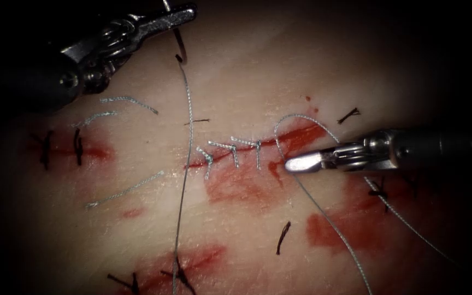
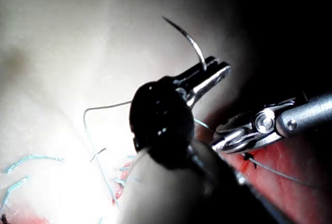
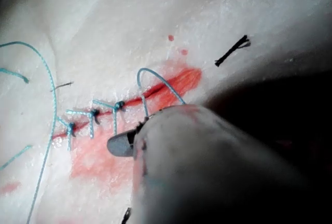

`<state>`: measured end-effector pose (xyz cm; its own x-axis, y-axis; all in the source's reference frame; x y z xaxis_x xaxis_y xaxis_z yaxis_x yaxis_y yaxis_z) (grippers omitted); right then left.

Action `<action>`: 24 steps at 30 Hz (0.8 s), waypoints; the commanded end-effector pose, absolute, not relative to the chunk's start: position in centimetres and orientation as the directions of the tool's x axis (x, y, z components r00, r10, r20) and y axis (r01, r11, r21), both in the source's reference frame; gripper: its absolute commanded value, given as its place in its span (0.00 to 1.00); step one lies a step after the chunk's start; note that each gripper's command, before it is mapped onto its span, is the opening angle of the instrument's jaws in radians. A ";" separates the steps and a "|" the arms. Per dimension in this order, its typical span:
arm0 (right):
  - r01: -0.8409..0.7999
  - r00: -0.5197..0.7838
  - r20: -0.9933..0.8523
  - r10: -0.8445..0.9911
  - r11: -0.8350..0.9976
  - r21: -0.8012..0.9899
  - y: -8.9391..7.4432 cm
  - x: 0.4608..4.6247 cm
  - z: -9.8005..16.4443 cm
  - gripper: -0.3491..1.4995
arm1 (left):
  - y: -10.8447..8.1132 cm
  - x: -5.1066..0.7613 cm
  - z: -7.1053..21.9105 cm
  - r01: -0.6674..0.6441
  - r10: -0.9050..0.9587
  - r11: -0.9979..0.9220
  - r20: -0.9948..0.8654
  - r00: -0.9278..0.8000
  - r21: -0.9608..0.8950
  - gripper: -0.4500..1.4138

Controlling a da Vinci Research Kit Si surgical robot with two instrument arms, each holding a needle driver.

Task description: Wound Closure

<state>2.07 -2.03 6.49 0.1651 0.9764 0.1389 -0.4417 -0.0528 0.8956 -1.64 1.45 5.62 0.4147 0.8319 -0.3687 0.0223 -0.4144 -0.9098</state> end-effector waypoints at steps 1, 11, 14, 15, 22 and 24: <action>-0.451 0.195 0.112 0.974 -0.012 0.893 -2.1 2.24 6.6 0.69 | 1.4 -1.68 5.7 0.021 0.833 -0.414 -0.369 0.413 -0.910 0.00; -0.461 0.161 0.057 0.985 0.024 0.887 -1.8 2.31 6.6 0.12 | 1.4 -1.69 5.7 0.021 0.832 -0.414 -0.369 0.413 -0.910 0.00; -0.483 0.175 0.054 0.983 0.038 0.875 -1.8 2.22 6.7 0.00 | 1.4 -1.70 5.7 0.019 0.833 -0.413 -0.370 0.411 -0.910 0.00; -0.514 0.190 0.055 0.980 0.051 0.856 -1.8 2.20 6.7 0.00 | 1.4 -1.70 5.7 0.019 0.833 -0.413 -0.370 0.411 -0.910 0.00; -0.598 0.248 0.074 0.966 0.092 0.796 -1.9 2.14 6.6 0.00 | 1.4 -1.71 5.6 0.018 0.834 -0.413 -0.370 0.409 -0.911 0.00; -0.599 0.245 0.090 0.965 0.078 0.797 -2.0 2.13 6.6 0.00 | 1.4 -1.71 5.6 0.018 0.834 -0.413 -0.370 0.409 -0.911 0.00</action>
<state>2.04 -1.96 6.58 0.2379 0.9663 0.0982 -0.6040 0.0680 0.7941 -1.66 1.42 5.59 0.4090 0.8340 -0.3703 0.0173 -0.4128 -0.9106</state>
